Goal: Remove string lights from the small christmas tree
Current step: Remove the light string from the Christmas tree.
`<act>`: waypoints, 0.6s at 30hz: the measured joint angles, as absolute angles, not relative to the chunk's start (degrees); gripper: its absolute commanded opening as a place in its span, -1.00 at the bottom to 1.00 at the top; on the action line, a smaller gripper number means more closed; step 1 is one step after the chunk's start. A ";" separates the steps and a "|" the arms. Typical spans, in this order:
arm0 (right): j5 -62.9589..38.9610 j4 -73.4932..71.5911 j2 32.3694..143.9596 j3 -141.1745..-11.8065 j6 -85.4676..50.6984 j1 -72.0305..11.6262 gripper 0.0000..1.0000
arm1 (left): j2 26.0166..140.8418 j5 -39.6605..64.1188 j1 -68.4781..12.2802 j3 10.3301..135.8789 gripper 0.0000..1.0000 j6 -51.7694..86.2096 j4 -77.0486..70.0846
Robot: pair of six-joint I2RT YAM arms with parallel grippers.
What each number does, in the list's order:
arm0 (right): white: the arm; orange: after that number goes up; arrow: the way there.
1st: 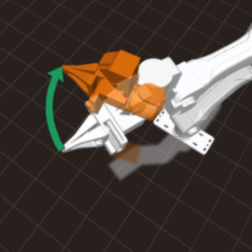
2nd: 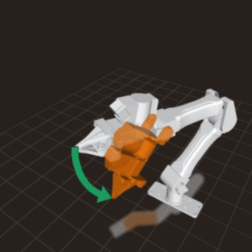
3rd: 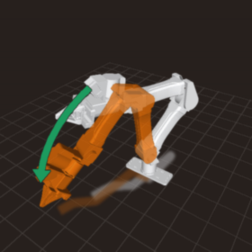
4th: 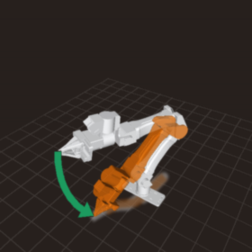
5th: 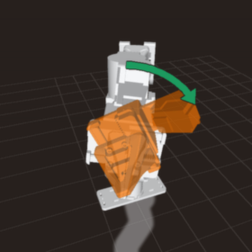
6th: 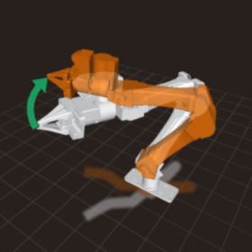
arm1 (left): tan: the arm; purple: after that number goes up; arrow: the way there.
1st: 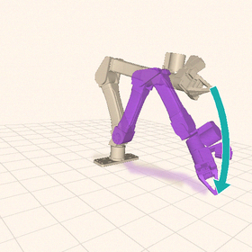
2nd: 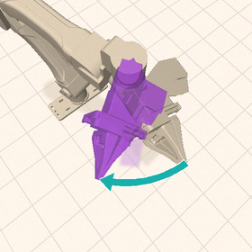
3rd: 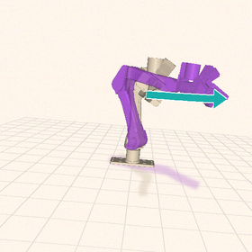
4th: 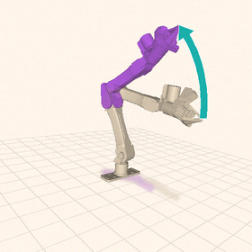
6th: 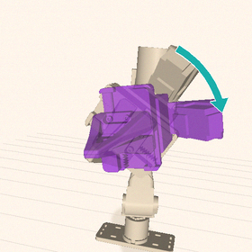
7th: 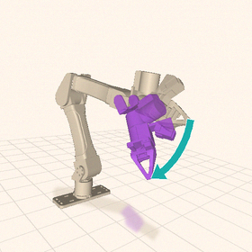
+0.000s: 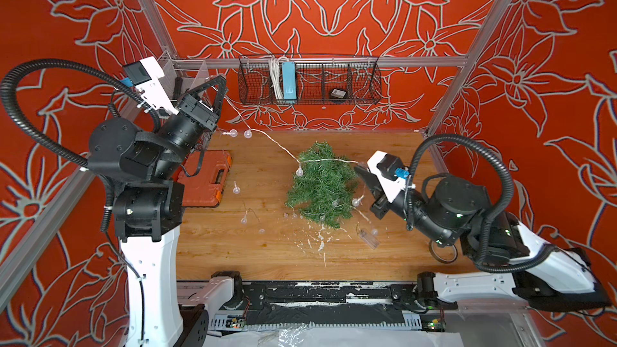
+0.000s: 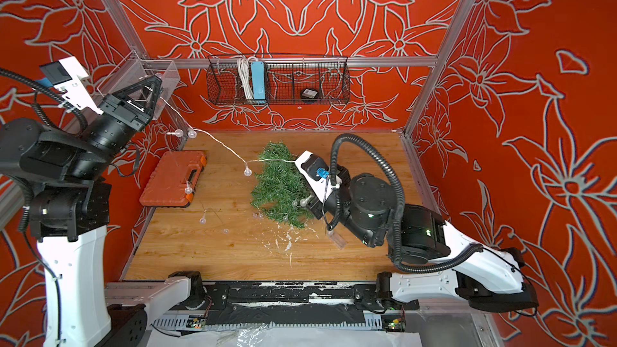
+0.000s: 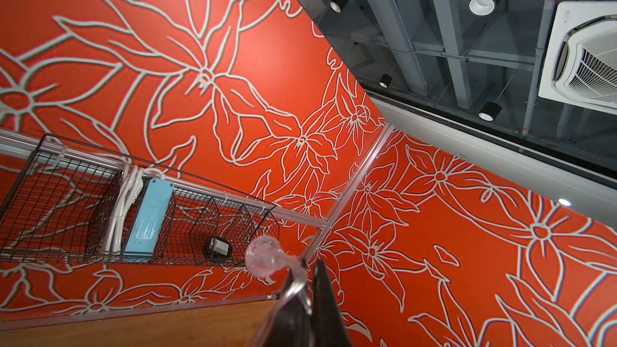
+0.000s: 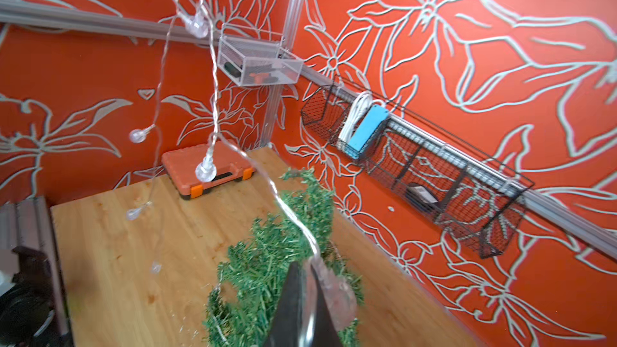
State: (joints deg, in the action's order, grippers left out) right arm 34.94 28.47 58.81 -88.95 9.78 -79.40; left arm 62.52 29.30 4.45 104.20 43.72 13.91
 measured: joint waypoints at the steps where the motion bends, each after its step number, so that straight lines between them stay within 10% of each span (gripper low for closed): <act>1: 36.34 28.47 58.54 -89.47 10.50 -79.40 -1.00 | 62.76 29.56 4.43 104.01 -1.00 43.94 13.76; 18: 54.70 25.28 56.84 -94.26 21.37 -71.83 -1.00 | 70.61 29.76 -3.49 106.02 -1.00 43.81 12.19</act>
